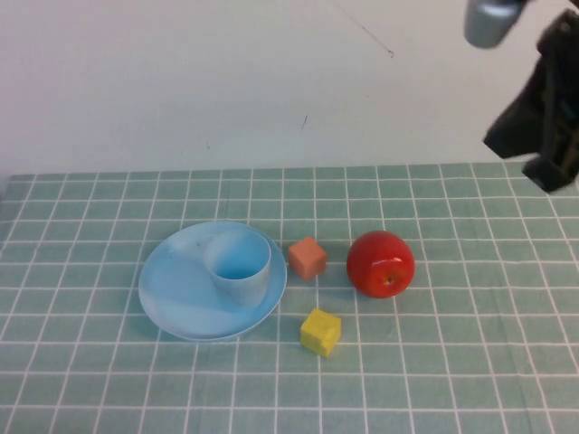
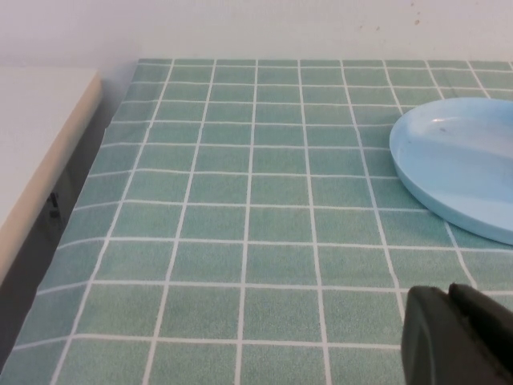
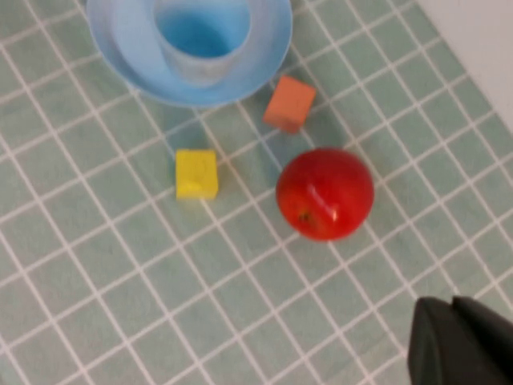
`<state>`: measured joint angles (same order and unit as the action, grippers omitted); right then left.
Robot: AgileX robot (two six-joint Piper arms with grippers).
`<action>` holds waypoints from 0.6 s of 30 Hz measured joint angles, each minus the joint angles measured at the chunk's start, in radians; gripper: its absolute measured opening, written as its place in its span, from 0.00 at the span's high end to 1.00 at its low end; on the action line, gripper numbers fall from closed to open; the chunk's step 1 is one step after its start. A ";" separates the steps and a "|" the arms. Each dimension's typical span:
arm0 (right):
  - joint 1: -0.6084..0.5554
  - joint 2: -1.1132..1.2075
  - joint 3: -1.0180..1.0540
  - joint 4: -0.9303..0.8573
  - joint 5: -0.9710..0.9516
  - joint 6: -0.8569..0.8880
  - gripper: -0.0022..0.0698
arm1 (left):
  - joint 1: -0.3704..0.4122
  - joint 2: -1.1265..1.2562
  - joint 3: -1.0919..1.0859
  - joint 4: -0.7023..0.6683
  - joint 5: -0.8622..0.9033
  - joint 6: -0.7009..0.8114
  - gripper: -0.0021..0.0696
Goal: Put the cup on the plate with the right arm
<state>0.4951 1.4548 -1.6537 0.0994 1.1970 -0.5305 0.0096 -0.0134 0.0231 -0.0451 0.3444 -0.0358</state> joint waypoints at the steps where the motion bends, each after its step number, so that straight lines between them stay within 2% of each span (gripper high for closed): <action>1: 0.000 -0.043 0.060 -0.006 -0.021 0.002 0.97 | 0.000 0.000 0.000 0.000 0.000 0.000 0.97; 5: 0.000 -0.183 0.246 -0.015 -0.087 0.006 0.97 | 0.000 0.000 0.000 0.000 0.000 0.000 0.97; 9: 0.000 -0.294 0.348 0.012 -0.090 0.034 0.97 | 0.000 0.000 0.000 0.000 0.000 0.000 0.97; 15: 0.000 -0.341 0.380 0.117 0.040 0.052 0.97 | 0.000 0.000 0.000 0.000 0.000 -0.003 0.97; 18: 0.000 -0.341 0.380 0.145 0.040 0.052 0.97 | 0.000 0.000 0.000 0.000 0.000 -0.003 0.97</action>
<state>0.4951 1.1134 -1.2742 0.2448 1.2369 -0.4788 0.0096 -0.0134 0.0231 -0.0451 0.3444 -0.0387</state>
